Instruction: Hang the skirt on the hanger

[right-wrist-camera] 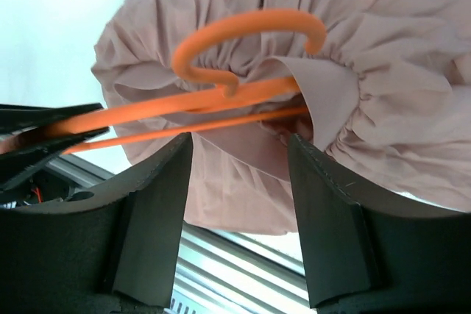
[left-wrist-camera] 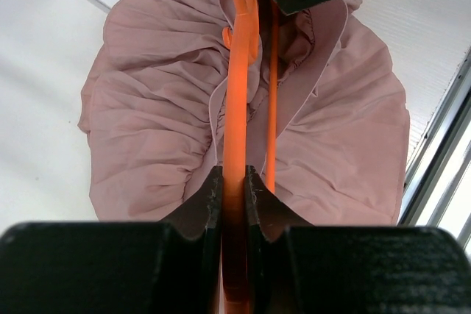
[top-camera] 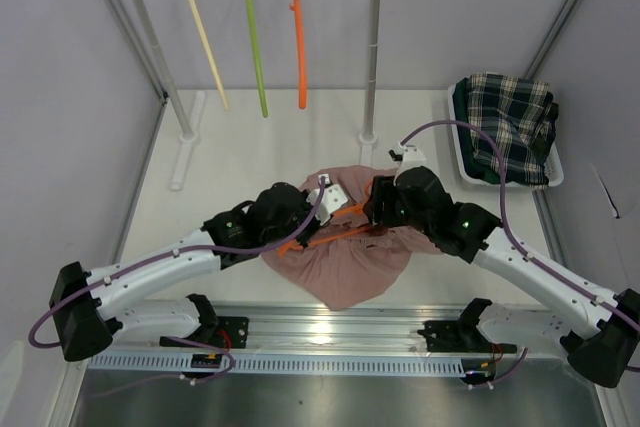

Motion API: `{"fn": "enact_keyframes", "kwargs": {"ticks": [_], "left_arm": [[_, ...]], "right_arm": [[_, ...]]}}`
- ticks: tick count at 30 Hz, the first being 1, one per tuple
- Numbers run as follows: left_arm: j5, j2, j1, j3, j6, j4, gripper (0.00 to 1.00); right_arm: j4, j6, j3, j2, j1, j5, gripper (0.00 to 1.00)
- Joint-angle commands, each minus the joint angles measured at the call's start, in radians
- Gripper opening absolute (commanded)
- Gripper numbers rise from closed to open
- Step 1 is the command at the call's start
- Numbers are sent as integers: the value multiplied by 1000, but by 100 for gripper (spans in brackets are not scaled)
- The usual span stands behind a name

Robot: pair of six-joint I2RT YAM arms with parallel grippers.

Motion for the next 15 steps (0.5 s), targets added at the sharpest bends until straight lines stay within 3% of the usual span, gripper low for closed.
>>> {"fn": "enact_keyframes", "kwargs": {"ticks": [1, 11, 15], "left_arm": [[46, 8, -9, 6, -18, 18, 0], [52, 19, -9, 26, -22, 7, 0], [39, 24, -9, 35, -27, 2, 0]], "right_arm": [[102, 6, 33, 12, 19, 59, 60], [168, 18, 49, 110, 52, 157, 56], [174, 22, 33, 128, 63, 196, 45]]}}
